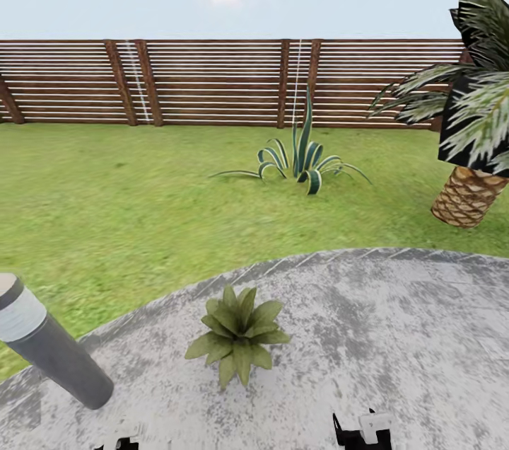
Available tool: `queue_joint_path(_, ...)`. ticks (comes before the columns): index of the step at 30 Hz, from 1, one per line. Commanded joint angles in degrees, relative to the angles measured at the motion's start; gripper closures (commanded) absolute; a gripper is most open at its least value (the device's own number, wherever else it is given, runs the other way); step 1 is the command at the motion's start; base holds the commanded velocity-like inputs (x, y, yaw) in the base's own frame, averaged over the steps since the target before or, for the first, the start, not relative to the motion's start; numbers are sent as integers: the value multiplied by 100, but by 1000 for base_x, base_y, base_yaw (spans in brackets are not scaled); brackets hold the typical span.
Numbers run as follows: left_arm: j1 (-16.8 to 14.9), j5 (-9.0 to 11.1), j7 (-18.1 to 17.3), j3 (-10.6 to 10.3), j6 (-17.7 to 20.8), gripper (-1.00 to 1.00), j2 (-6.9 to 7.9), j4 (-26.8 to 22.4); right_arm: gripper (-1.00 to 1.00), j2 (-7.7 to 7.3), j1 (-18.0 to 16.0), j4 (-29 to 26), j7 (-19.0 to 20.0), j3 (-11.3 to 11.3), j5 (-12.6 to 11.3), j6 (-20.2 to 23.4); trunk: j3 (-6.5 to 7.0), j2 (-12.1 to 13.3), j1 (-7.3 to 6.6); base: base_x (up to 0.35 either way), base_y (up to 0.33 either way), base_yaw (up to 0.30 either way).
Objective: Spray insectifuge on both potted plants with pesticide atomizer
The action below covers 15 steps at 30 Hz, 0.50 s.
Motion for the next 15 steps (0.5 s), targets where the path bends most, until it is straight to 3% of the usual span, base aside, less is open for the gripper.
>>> queue_joint_path(1,-4,60,-23,-38,-18,100,2,4,-100,1,-4,6,-16,-39,60,-19,-5,-2,2,292,0,-35)
queue_joint_path(5,-4,59,-25,-38,-18,100,2,7,-100,1,-4,6,-16,-36,60,-19,-5,-2,2,212,0,-55)
queue_joint_path(11,-4,33,-93,-91,-6,100,16,-16,-100,2,-4,-13,-17,-35,58,-19,-5,-2,2,28,0,-7)
queue_joint_path(12,-15,-62,-124,-115,7,100,29,-48,-100,0,-4,-36,-9,-4,64,-19,-5,-2,2,1,0,0)
queue_joint_path(13,-75,-488,-289,-222,28,100,107,-72,-100,-26,-4,-214,41,236,84,-17,-5,-2,2,0,0,0)
queue_joint_path(15,-102,-913,-540,-280,41,100,210,-91,-100,-52,-4,-553,152,504,143,-11,-5,-2,2,0,0,0)
